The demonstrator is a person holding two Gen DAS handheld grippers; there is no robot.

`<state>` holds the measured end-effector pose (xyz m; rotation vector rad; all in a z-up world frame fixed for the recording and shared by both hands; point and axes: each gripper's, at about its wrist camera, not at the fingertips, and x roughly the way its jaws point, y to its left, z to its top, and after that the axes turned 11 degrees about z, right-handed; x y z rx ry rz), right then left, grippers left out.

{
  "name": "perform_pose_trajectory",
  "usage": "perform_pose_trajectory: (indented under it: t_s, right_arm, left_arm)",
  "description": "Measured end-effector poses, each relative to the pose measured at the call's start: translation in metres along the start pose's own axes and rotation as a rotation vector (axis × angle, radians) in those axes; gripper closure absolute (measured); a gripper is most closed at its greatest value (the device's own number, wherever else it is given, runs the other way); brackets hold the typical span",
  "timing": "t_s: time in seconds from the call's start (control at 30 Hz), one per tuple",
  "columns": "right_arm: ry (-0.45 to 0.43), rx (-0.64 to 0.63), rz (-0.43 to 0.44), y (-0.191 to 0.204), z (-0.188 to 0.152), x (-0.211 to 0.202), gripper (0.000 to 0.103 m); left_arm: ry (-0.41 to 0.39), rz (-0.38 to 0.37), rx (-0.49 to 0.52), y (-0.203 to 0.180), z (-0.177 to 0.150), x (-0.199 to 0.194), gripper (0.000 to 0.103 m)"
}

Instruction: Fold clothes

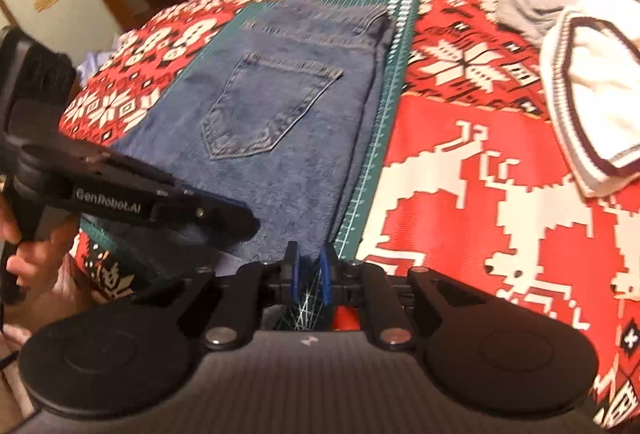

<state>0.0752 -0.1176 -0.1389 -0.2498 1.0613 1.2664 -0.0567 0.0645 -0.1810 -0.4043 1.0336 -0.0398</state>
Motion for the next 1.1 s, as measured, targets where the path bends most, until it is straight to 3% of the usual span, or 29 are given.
perform_pose_trajectory:
  t_s: [0.17, 0.23, 0.37, 0.43, 0.57, 0.63, 0.83, 1.0, 1.1]
  right_arm:
    - [-0.01, -0.023, -0.042, 0.013, -0.003, -0.003, 0.09]
    - [-0.016, -0.032, -0.049, 0.019, -0.001, -0.005, 0.073]
    - [-0.021, -0.057, -0.11, 0.029, 0.004, -0.013, 0.058]
    - [-0.027, -0.066, -0.134, 0.035, 0.008, -0.016, 0.04]
    - [-0.049, -0.065, -0.113, 0.048, 0.015, -0.019, 0.018]
    - [-0.06, -0.063, -0.099, 0.055, 0.018, -0.018, 0.01]
    - [-0.066, -0.052, -0.144, 0.073, 0.02, -0.005, 0.001]
    - [0.018, -0.123, -0.347, 0.083, 0.015, 0.022, 0.001]
    - [0.058, -0.167, -0.372, 0.087, 0.008, 0.036, 0.001]
  left_arm:
    - [-0.034, 0.046, 0.003, -0.003, 0.002, -0.014, 0.086]
    - [-0.063, 0.091, 0.015, -0.005, 0.004, -0.023, 0.082]
    - [-0.12, 0.186, 0.037, -0.007, 0.011, -0.041, 0.066]
    - [-0.136, 0.235, 0.043, -0.006, 0.012, -0.049, 0.06]
    - [-0.156, 0.353, 0.047, -0.002, 0.008, -0.058, 0.043]
    - [-0.166, 0.411, 0.049, 0.001, 0.007, -0.062, 0.041]
    - [-0.11, 0.548, -0.002, 0.023, -0.003, -0.061, 0.034]
    - [-0.068, 0.549, -0.059, 0.043, -0.013, -0.058, 0.032]
    - [-0.049, 0.565, -0.065, 0.048, -0.017, -0.053, 0.032]
